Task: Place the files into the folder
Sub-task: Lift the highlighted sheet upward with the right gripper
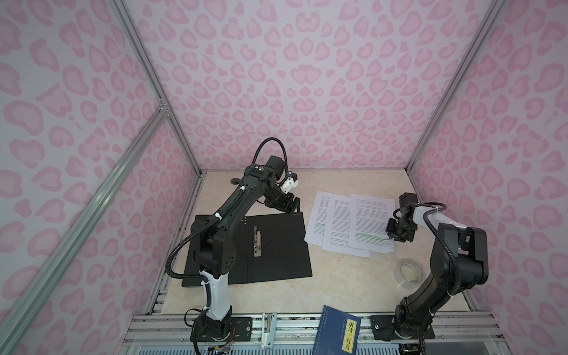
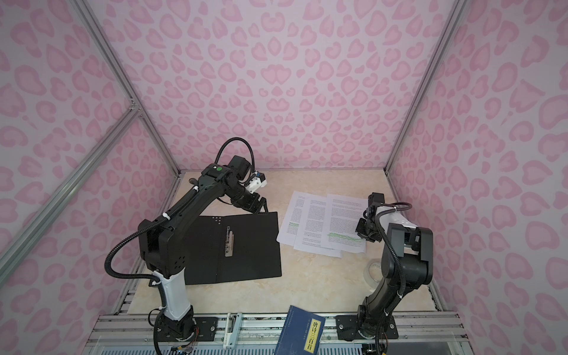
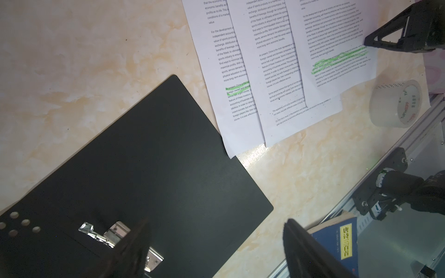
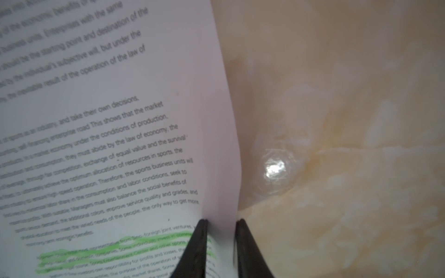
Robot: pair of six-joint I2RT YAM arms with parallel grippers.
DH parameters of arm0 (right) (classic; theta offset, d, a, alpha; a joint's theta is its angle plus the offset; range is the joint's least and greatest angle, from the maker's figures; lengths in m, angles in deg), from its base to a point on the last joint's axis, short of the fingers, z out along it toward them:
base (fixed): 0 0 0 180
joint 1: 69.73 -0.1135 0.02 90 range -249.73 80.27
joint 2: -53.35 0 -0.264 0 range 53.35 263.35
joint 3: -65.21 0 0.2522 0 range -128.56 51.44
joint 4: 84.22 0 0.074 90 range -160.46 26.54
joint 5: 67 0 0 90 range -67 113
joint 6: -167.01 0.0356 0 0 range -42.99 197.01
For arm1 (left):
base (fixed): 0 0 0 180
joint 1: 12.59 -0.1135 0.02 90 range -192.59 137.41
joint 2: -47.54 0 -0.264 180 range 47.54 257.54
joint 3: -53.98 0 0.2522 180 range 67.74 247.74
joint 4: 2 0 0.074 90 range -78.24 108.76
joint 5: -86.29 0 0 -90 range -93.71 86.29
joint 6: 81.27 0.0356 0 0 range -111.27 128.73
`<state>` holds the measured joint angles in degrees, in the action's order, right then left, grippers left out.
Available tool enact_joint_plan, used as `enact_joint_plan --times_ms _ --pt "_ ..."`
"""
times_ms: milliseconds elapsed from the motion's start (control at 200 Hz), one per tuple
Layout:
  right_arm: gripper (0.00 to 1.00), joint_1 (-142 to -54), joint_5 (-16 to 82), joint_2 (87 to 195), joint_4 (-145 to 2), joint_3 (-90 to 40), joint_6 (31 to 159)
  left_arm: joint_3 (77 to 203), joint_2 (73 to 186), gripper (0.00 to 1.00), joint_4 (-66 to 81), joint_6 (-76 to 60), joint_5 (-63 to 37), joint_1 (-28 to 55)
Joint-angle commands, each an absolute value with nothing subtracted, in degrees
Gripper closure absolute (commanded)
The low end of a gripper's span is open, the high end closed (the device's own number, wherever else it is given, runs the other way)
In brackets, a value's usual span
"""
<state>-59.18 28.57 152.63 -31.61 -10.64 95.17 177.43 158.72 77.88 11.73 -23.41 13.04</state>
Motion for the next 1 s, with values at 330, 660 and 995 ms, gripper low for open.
enact_joint_plan --times_ms 330,660,995 --pt "0.94 -59.99 32.75 149.44 -28.92 -13.75 93.54 178.78 157.65 0.12 78.55 11.15 -21.56 12.92" --pt "0.95 -66.24 33.81 144.75 -21.50 -24.29 93.85 181.94 156.40 0.11 79.60 10.57 -21.96 7.99" --pt "0.93 -76.08 36.02 145.17 -12.96 -41.10 94.67 182.34 153.81 0.11 79.44 9.79 -24.58 -0.80"
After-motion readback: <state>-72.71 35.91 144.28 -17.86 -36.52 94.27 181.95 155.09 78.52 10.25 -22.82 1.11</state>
